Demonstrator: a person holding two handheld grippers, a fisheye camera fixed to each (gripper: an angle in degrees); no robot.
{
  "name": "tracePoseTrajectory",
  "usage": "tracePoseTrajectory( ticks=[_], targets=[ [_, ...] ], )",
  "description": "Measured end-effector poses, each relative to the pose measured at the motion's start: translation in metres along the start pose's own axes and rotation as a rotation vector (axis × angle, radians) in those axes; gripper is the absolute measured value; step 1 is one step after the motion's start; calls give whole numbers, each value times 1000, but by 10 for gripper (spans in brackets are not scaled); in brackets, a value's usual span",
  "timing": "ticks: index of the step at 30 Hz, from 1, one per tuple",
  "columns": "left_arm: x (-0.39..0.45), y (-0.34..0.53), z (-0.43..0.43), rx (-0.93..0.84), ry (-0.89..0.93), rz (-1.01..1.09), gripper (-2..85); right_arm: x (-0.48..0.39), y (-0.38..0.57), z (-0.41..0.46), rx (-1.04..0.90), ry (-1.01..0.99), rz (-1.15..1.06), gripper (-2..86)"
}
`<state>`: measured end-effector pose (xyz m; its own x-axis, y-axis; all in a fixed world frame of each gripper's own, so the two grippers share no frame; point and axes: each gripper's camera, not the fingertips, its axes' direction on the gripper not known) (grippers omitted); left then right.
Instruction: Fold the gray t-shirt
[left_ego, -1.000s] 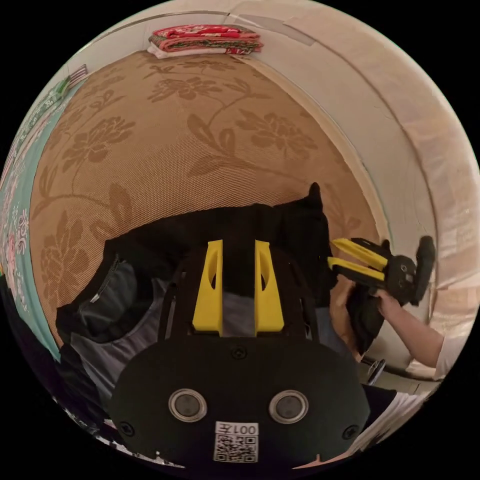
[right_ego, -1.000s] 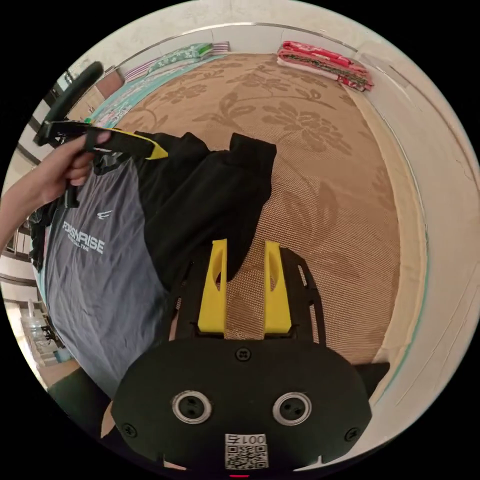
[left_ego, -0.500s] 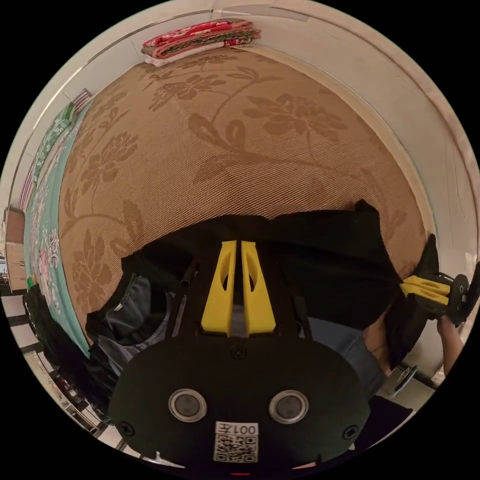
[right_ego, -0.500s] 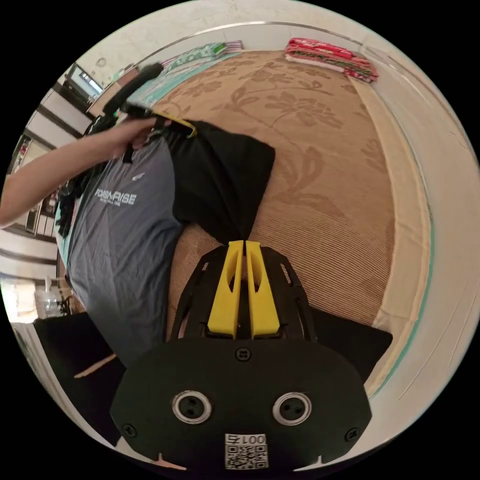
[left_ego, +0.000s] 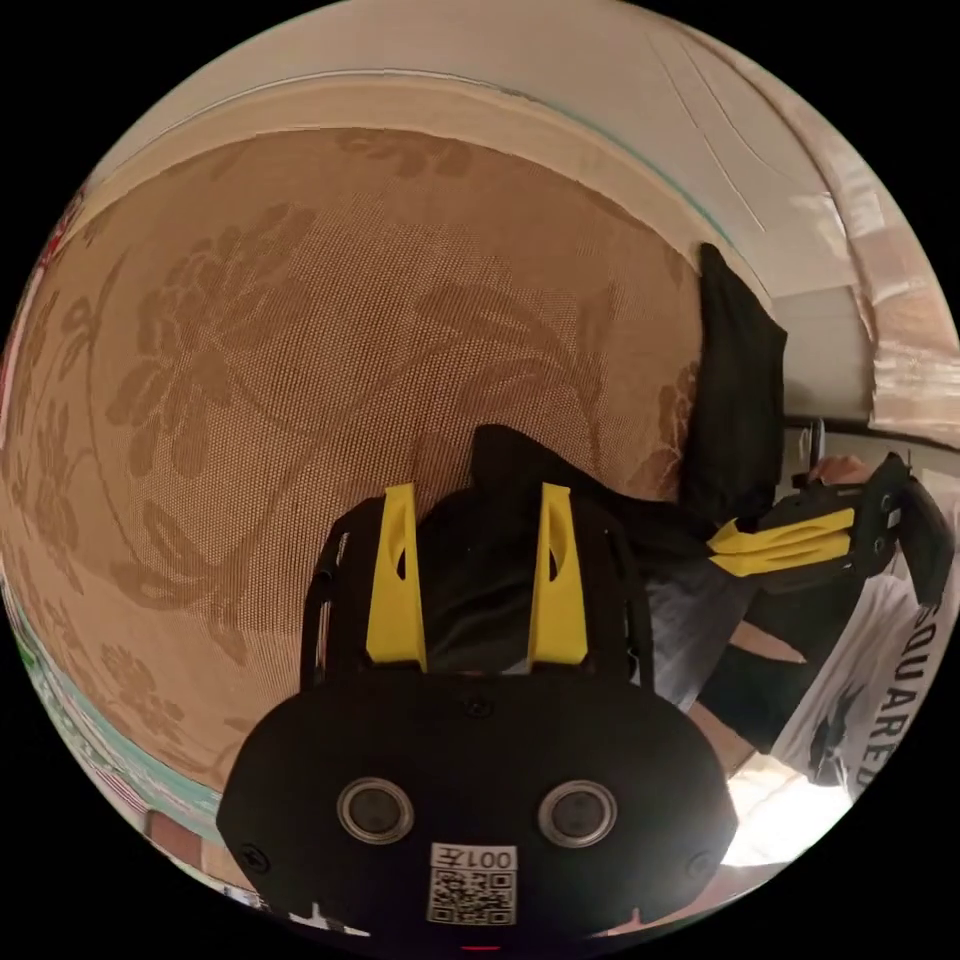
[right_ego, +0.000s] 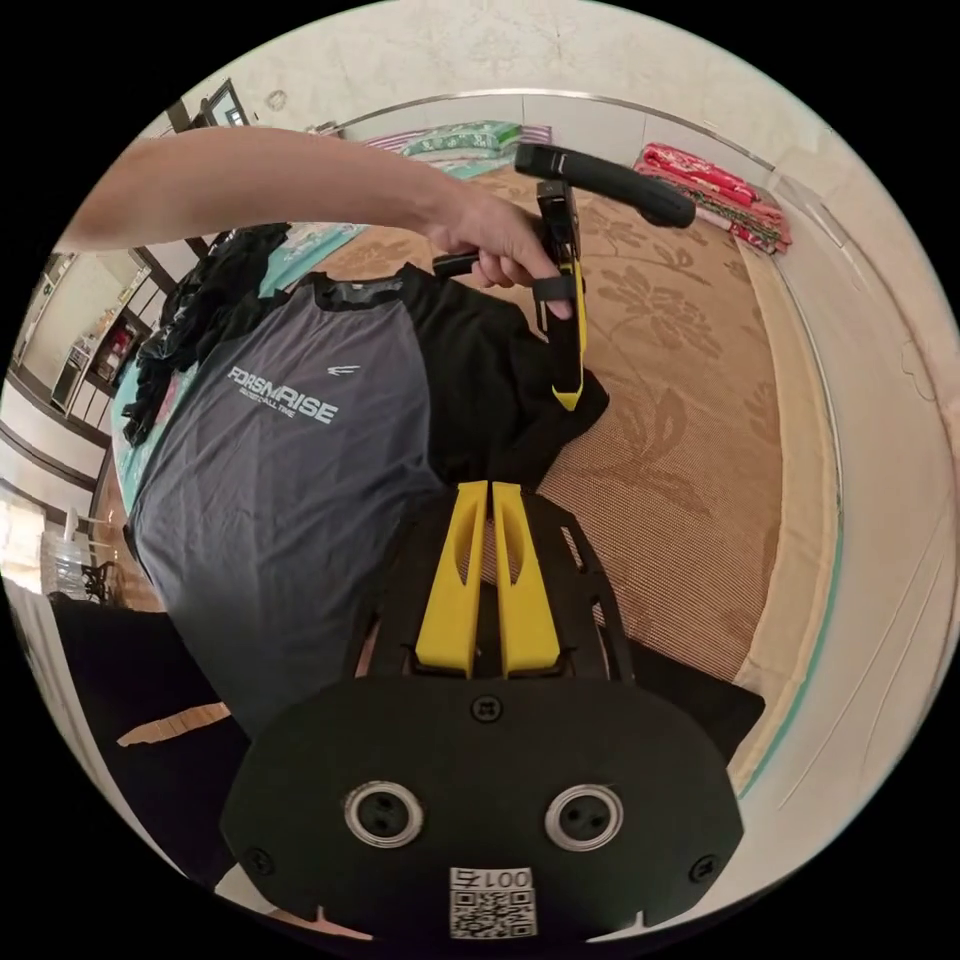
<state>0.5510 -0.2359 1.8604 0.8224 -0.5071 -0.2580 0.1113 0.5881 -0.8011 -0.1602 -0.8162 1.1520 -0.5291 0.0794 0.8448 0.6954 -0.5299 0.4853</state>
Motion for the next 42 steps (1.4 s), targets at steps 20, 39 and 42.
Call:
tracePoseTrajectory(
  ticks=[20,39,42],
  targets=[
    [-48,125,-46,403,154,-10,-2,-21,5,-1,-10,-260,-88,23],
    [-18,147,-18,548,-48,-473,100,-83,-46,29,-166,128,106,64],
    [-13,137,-24,522,-47,-463,12,-87,-42,21,-163,246,111,27]
  ],
)
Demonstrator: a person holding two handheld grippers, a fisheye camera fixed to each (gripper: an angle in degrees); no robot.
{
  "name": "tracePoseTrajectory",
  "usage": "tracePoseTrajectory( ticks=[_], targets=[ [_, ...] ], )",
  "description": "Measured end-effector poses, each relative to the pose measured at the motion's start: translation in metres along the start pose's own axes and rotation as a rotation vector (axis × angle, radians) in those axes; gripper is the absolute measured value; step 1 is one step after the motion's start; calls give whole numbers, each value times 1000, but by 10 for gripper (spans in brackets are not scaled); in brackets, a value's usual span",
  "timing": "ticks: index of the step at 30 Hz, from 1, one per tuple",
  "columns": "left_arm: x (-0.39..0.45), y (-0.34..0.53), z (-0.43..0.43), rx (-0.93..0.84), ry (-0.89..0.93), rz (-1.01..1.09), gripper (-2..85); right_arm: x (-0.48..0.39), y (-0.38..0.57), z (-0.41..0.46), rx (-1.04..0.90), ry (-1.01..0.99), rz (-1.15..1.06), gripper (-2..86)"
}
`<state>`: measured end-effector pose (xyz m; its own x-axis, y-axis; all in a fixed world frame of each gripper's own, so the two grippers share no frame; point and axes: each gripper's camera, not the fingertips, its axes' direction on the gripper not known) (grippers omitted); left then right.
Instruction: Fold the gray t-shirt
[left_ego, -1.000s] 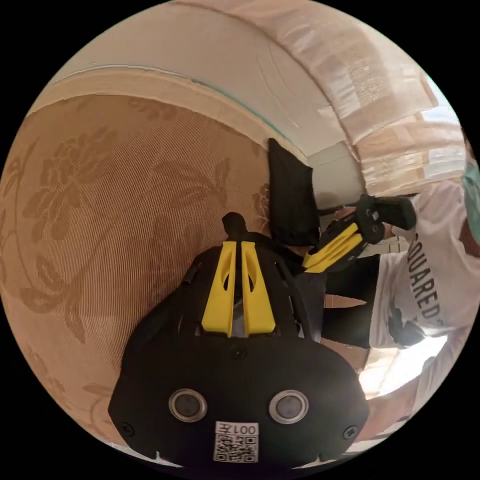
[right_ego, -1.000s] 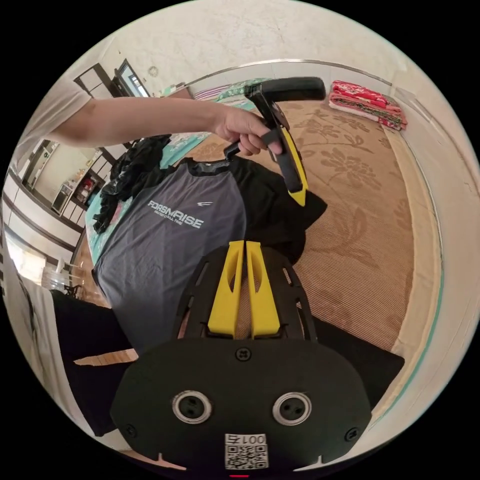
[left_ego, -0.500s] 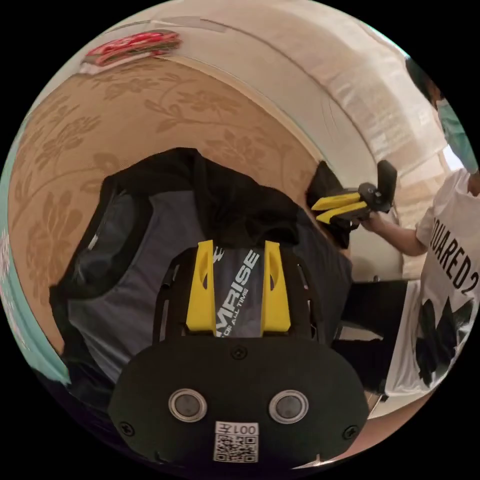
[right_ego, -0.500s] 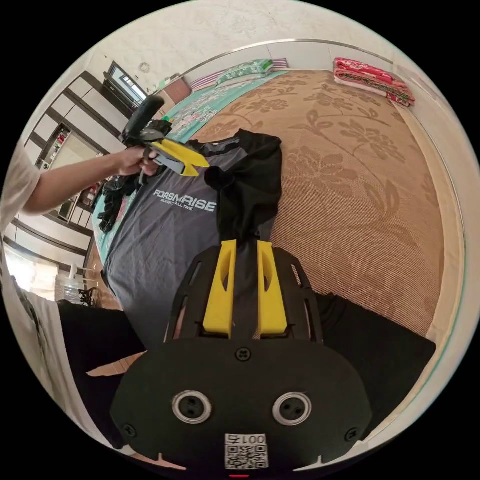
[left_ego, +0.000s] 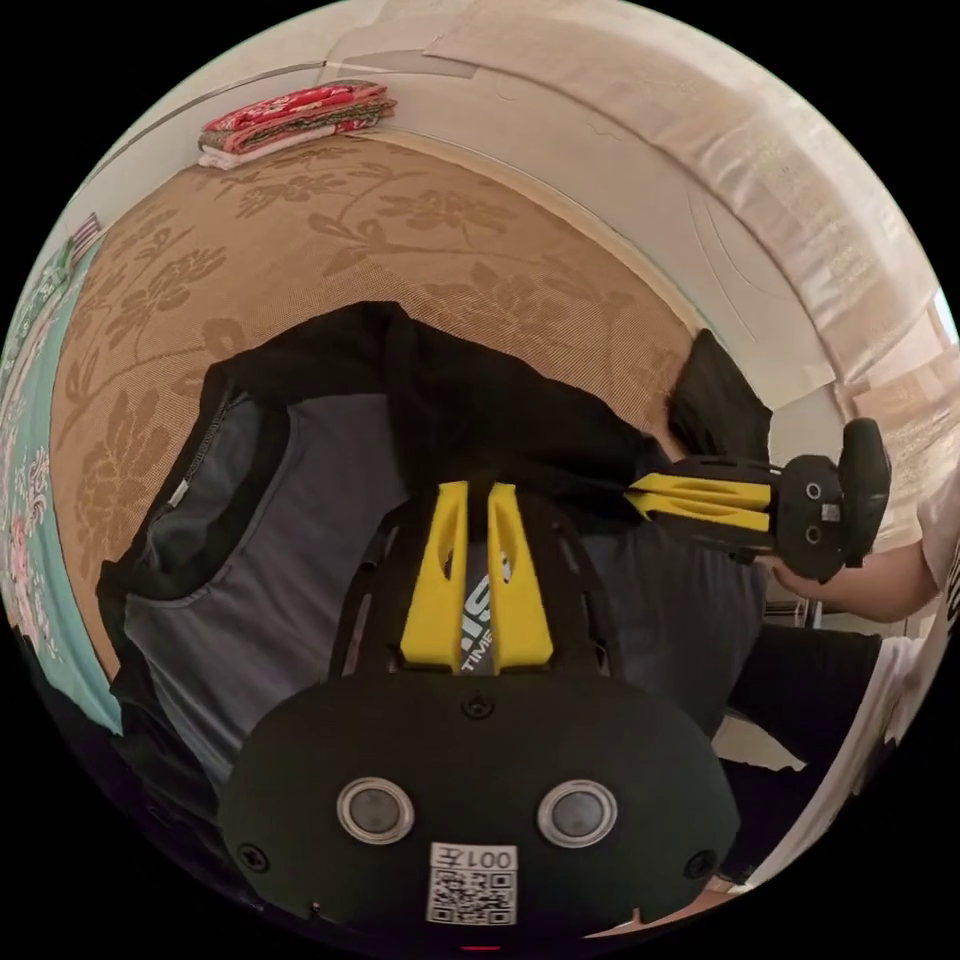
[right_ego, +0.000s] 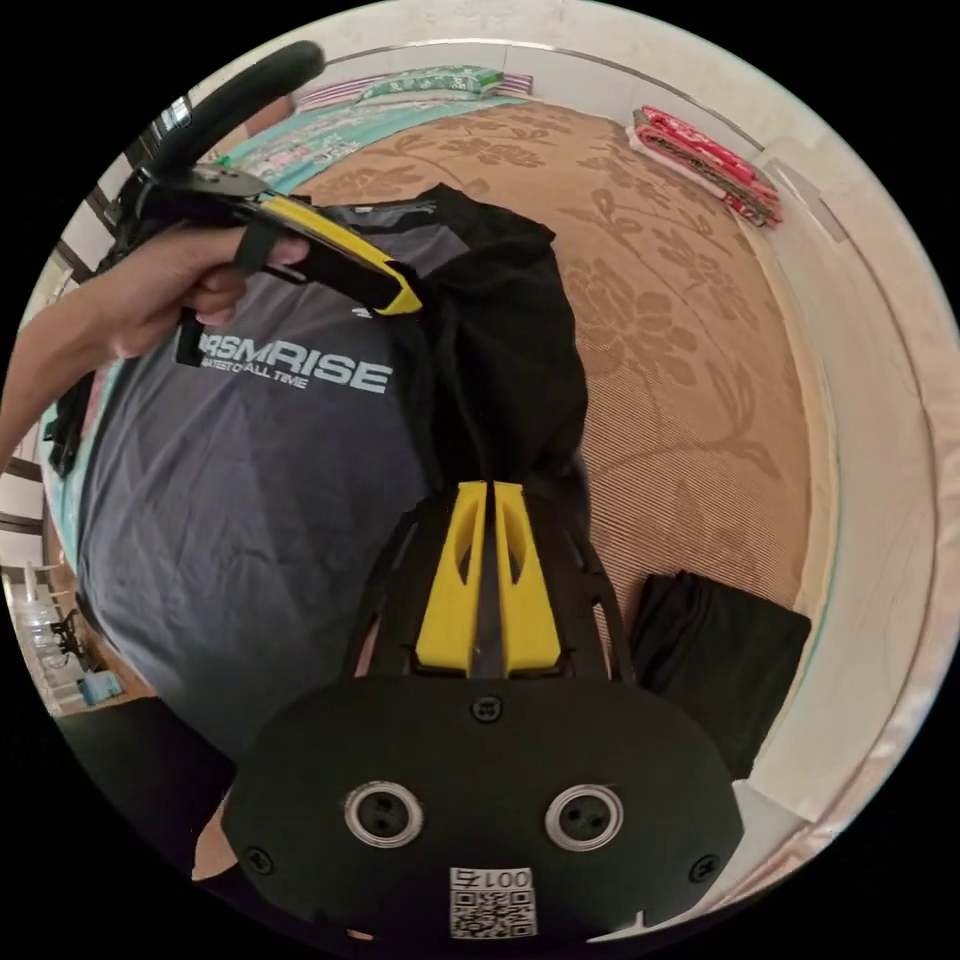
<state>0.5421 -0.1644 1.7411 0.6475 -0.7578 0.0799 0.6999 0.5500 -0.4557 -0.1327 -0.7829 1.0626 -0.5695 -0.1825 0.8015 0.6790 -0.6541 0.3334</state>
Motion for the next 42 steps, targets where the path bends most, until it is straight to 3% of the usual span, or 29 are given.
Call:
tracePoseTrajectory(
  ticks=[9,15,18,23,30,34,38,42],
  targets=[
    [34,-46,-57,117,66,108,-10,86,21,-67,161,-138,264,10],
    [64,-161,-41,69,169,325,-10,176,14,-63,150,-206,407,8],
    [81,-227,2,-43,139,411,-9,217,8,-32,95,-281,450,8],
    [115,-299,106,-424,-73,502,10,260,3,27,-16,-416,523,8],
    [129,-343,146,-574,-5,543,31,289,22,44,59,-602,629,9],
    [126,-359,131,-470,32,518,0,288,24,35,77,-507,599,15],
    [121,-343,106,-372,155,481,2,261,0,21,106,-397,406,37],
    [113,-305,107,-356,107,440,8,223,-38,32,70,-300,259,56]
  ],
)
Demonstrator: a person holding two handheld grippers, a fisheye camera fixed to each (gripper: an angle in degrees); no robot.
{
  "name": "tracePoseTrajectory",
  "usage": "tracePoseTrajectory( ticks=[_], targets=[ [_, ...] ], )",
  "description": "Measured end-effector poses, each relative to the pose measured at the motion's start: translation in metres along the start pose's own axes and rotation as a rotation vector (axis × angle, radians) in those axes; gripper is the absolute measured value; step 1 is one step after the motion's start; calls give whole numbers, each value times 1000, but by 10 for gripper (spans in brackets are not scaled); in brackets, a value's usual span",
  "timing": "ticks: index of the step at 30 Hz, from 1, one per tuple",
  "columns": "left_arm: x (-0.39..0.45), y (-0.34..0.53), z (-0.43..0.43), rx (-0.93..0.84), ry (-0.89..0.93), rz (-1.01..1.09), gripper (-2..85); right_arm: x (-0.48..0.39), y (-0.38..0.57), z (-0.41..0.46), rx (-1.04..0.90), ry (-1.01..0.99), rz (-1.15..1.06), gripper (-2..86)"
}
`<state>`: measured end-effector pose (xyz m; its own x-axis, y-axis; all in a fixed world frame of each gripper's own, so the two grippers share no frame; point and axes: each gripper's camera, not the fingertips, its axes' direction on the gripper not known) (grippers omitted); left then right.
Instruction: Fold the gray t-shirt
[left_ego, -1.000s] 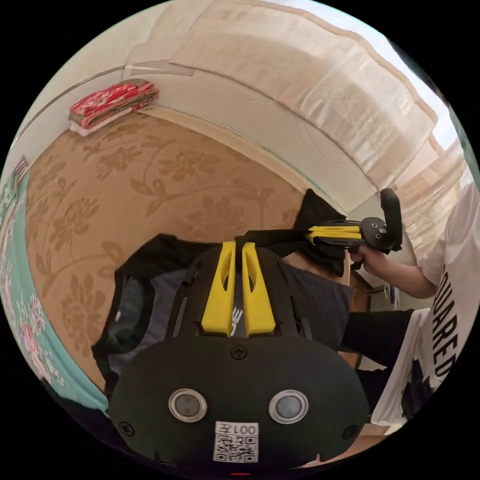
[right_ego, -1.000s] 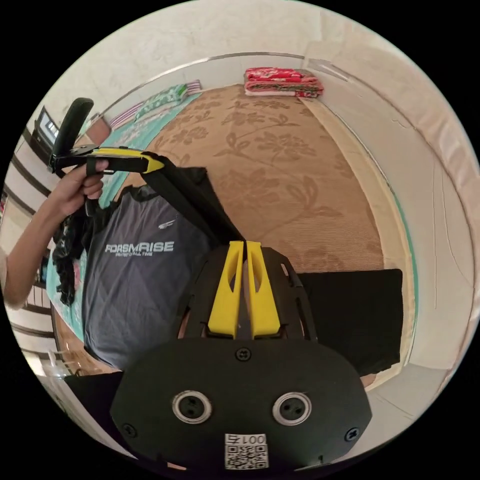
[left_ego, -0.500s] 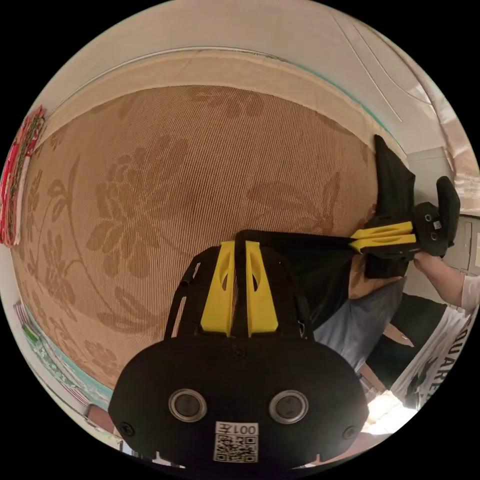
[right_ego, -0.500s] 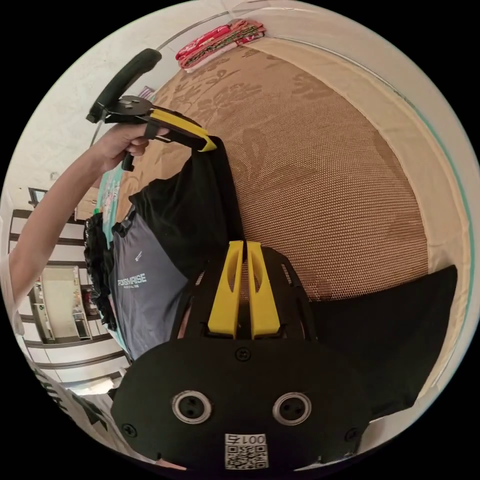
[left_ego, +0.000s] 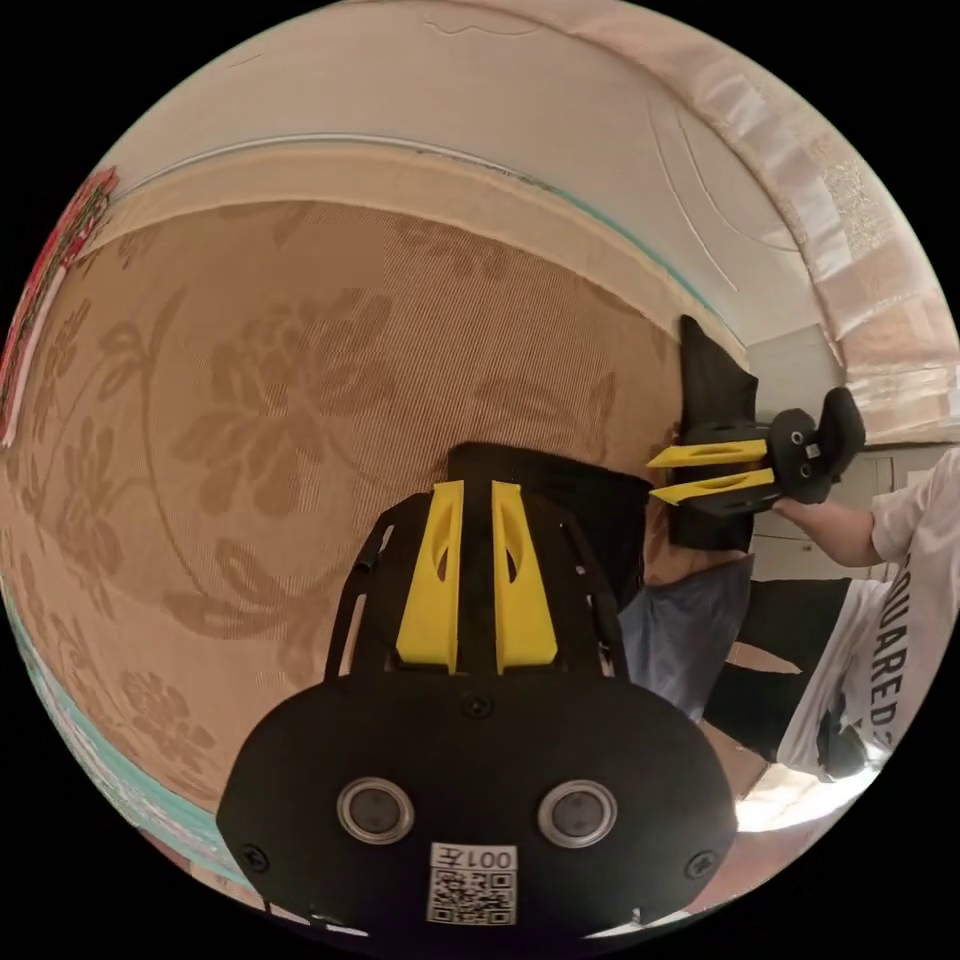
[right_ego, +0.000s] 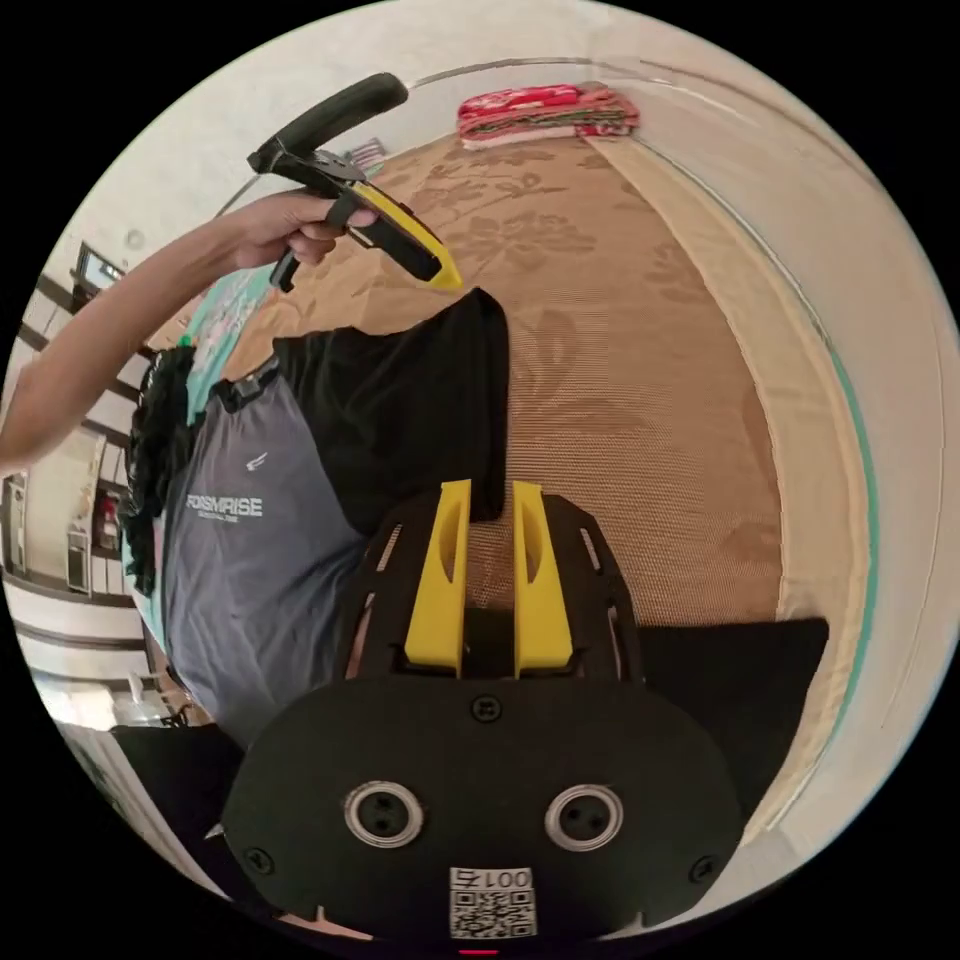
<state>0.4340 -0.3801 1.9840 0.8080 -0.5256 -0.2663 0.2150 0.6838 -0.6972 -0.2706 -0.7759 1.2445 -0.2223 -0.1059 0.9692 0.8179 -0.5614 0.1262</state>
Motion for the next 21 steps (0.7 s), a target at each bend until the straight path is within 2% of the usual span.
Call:
tracePoseTrajectory(
  ticks=[3,6,9,14,21],
  targets=[
    [2,16,18,48,40,-35,5,-24,-13,34,-81,129,-40,40],
    [10,18,31,61,-57,-36,-7,-48,-16,46,-34,222,-84,24],
    [22,13,37,71,-107,38,-9,-61,-13,54,-27,250,-77,16],
    [40,18,44,-27,-178,199,-10,-74,-12,72,-37,239,-57,11],
    [36,80,37,86,-63,131,-9,-99,-29,97,-41,243,-20,8]
  ],
)
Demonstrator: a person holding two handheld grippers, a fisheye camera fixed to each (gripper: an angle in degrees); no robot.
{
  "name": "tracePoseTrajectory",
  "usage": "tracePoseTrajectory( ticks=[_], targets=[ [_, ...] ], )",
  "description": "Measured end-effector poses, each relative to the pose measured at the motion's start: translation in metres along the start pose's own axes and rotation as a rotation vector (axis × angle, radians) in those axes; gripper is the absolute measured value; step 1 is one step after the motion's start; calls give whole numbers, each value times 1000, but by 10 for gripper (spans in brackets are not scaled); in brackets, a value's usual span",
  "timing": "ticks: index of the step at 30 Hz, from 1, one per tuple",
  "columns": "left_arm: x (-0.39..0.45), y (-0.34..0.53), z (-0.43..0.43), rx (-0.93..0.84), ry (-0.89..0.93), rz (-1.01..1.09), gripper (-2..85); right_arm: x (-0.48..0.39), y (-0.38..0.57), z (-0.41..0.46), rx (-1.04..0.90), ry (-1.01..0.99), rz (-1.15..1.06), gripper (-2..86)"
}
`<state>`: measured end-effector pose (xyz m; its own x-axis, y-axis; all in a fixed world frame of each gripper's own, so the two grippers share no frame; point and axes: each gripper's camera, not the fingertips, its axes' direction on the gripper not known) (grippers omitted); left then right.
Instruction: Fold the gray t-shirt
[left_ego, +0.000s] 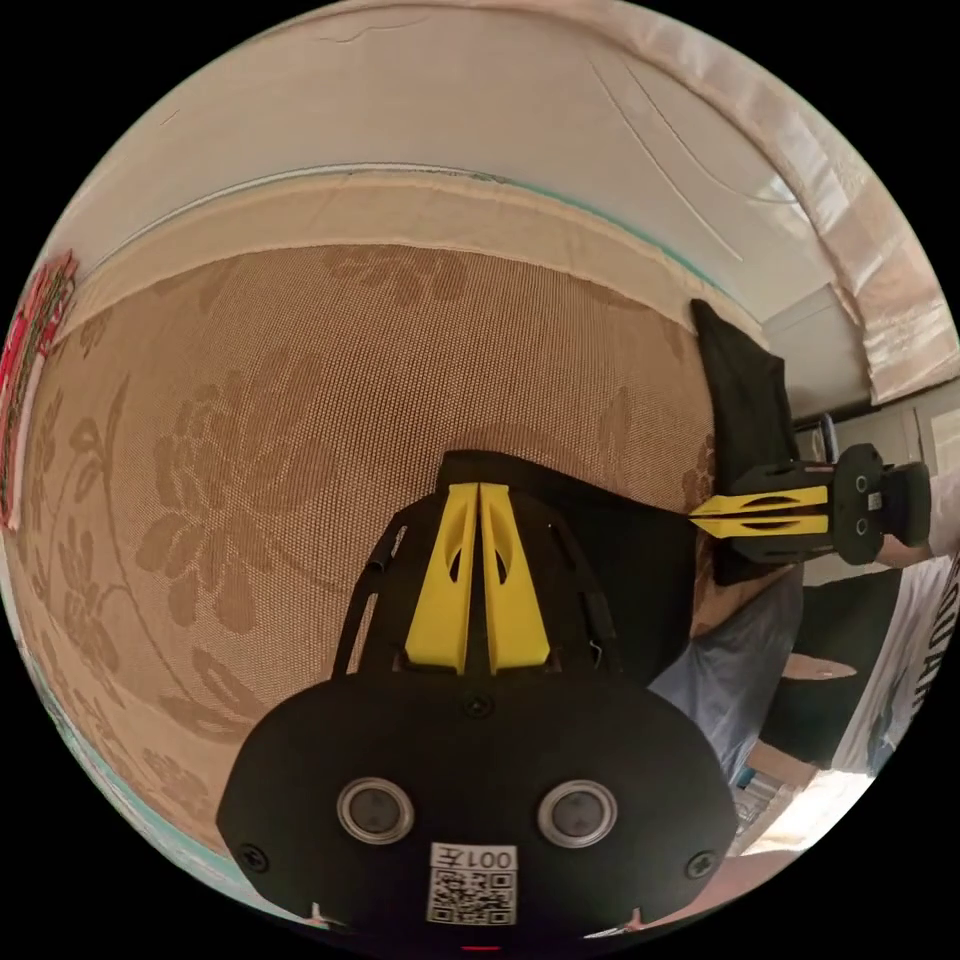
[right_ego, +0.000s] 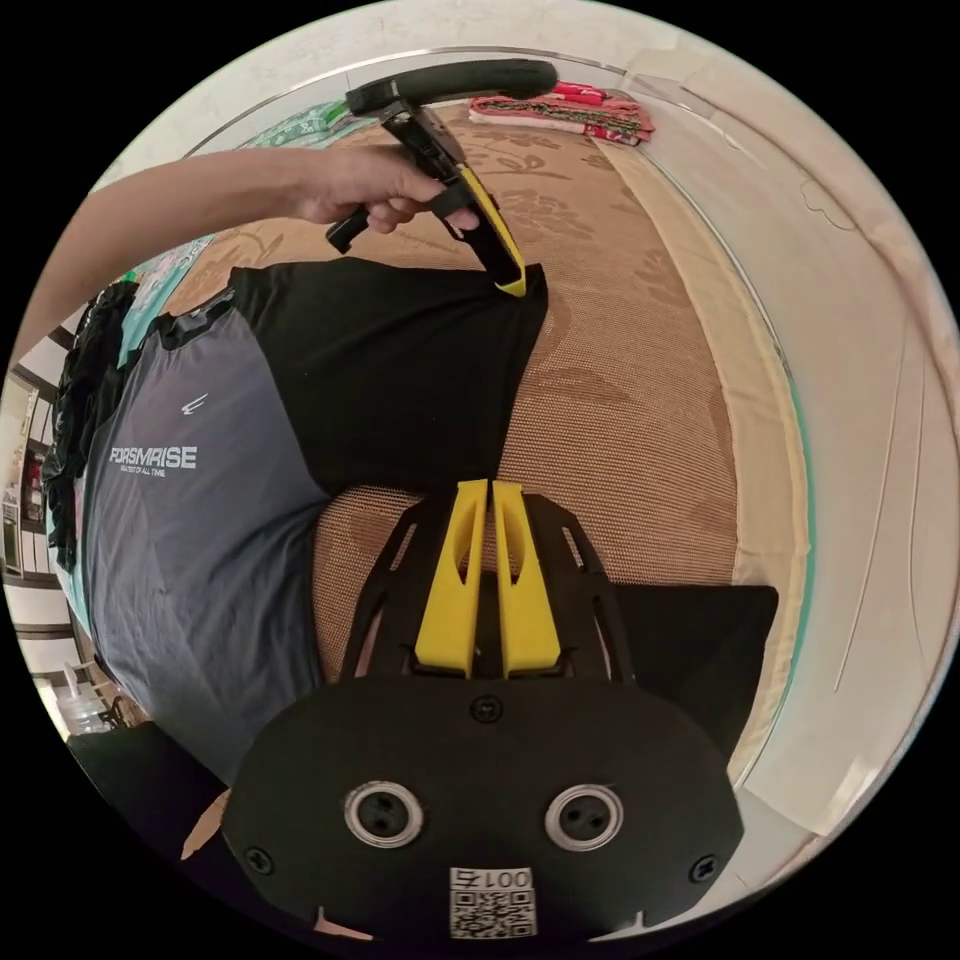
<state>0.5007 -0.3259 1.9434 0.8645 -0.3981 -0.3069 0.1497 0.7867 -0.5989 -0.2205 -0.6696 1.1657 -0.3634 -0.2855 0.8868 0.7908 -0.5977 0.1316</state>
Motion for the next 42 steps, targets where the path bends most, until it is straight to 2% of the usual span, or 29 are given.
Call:
tracePoseTrajectory(
  ticks=[4,10,16,20,24,29,31,33,35,38,42],
  targets=[
    [8,49,-12,70,65,-53,-8,-17,-4,9,-2,8,17,7],
    [31,111,-24,109,68,-153,22,-77,-37,44,60,72,-98,4],
    [69,237,-70,422,24,-391,12,-117,-71,85,21,110,-81,3],
    [111,373,-102,563,-142,-614,-5,-152,-90,75,124,123,-129,5],
    [149,513,-115,481,-364,-881,-9,-218,-134,81,178,-6,-315,14],
    [197,733,-120,194,-614,-1311,-7,-331,-208,108,222,-209,-582,42],
    [213,805,-120,137,-655,-1462,-4,-381,-237,122,228,-273,-670,58],
    [228,869,-119,161,-607,-1553,5,-453,-274,145,209,-325,-780,76],
    [244,941,-113,294,-433,-1600,33,-510,-299,161,184,-353,-858,82],
    [260,1000,-108,393,-311,-1501,51,-603,-330,189,158,-369,-996,88],
    [283,1055,-104,463,-273,-1437,43,-710,-368,227,79,-420,-1099,93]
  ],
)
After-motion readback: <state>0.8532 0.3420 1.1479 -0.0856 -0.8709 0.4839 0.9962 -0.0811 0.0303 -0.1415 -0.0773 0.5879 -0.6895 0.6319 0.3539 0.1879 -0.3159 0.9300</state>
